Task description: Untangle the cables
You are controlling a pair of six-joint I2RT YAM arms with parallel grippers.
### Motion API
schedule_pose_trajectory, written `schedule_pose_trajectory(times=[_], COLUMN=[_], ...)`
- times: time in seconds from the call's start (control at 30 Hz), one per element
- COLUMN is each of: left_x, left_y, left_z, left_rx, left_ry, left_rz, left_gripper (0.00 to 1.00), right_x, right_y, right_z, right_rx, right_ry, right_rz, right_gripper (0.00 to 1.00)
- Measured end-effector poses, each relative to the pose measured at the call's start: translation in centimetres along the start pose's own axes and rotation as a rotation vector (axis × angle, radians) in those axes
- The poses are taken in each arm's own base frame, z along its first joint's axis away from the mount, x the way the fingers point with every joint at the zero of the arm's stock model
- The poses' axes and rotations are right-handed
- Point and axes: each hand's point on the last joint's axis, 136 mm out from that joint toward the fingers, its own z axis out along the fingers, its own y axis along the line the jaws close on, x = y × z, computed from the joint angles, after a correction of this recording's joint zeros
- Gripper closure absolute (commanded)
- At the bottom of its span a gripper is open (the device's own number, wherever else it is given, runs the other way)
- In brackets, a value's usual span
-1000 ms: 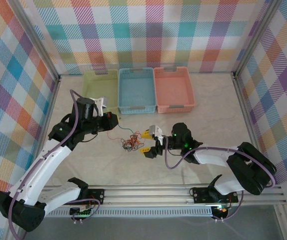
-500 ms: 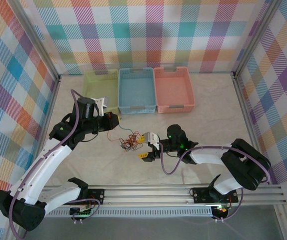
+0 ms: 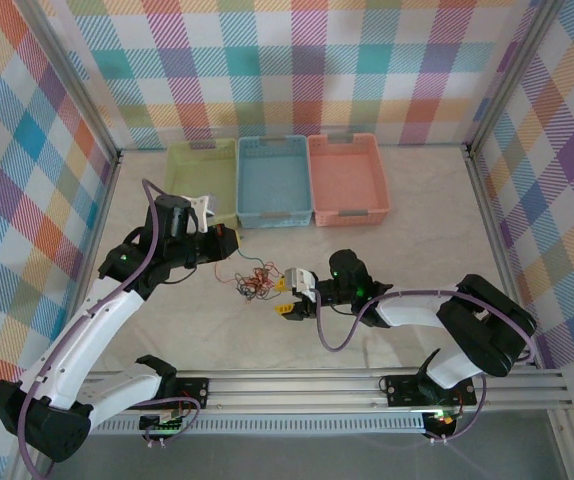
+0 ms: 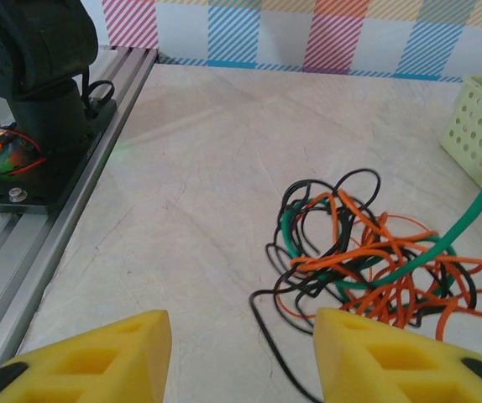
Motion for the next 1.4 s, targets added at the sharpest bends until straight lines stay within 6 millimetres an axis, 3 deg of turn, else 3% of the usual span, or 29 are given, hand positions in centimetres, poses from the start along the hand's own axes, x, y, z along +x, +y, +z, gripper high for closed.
schedule_pose_trajectory(times=[0.37, 1.23, 1.4], left_x=[0.04, 0.08, 0.19], left_y=[-0.05, -0.59, -0.72], left_z=[0.02, 0.35, 0.37], left_rx=[0.001, 0.019, 0.022], left_ry=[0.001, 0.006, 0.010], left_rz=[-0.003, -0.010, -0.008], left_gripper=[1.00, 1.00, 1.00], right_x=[0.24, 0.47, 0.62], right_y=[-0.15, -0.61, -0.77], right_z=[0.13, 0.33, 0.48], right_rx=[0.011, 0.028, 0.032], right_ry=[0.016, 0.037, 0.046], right_rz=[-0.004, -0.009, -0.008], right_gripper=[0.70, 0.73, 0.83])
